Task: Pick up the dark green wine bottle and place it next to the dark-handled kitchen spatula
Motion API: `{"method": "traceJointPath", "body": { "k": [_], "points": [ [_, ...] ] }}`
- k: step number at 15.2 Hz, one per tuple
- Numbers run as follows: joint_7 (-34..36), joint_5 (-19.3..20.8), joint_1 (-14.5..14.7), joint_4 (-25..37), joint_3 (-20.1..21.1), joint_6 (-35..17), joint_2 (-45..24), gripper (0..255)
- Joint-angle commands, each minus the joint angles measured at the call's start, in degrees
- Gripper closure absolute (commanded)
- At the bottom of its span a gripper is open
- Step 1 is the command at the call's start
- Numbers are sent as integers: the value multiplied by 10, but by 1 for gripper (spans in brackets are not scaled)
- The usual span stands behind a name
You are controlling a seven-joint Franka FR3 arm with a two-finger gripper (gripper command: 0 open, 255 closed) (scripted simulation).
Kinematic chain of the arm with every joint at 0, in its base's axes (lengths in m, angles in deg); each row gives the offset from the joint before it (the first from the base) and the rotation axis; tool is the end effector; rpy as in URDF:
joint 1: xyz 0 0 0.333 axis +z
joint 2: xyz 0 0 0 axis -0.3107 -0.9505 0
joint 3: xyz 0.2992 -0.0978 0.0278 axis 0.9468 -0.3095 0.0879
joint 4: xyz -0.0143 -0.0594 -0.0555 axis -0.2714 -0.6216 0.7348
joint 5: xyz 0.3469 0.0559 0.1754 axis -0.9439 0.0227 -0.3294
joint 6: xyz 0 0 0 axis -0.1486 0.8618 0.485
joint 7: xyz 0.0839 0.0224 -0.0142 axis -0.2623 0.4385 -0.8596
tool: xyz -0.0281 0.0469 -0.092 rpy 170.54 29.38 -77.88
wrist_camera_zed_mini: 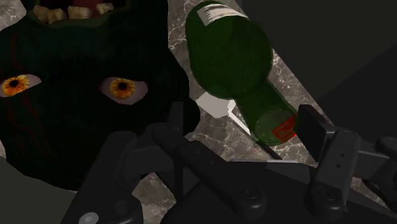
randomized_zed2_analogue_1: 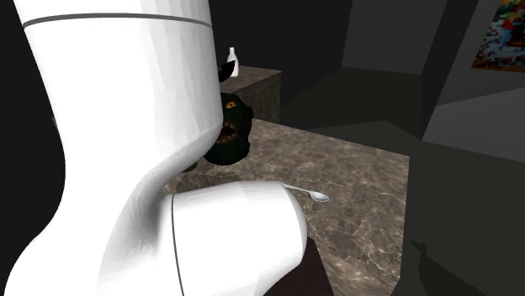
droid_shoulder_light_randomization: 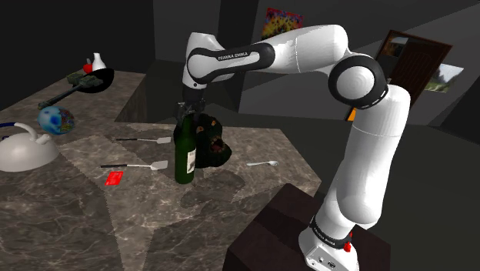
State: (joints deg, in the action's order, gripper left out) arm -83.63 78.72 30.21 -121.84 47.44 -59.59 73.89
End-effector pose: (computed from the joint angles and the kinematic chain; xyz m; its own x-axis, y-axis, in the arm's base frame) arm 0.6129 0.1337 0.4668 0.9899 0.1079 0.0919 0.1137 -0.9917 -0.0603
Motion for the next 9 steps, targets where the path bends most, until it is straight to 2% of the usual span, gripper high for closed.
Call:
{"method": "traceJointPath", "body": {
  "k": [1,3,7,9],
  "points": [
    [0,0,0,0,0,0,0,0],
    [0,0,0,0,0,0,0,0],
    [1,1,-2,48,-1,67,18,0],
    [1,1,-2,48,-1,67,18,0]
  ]
}}
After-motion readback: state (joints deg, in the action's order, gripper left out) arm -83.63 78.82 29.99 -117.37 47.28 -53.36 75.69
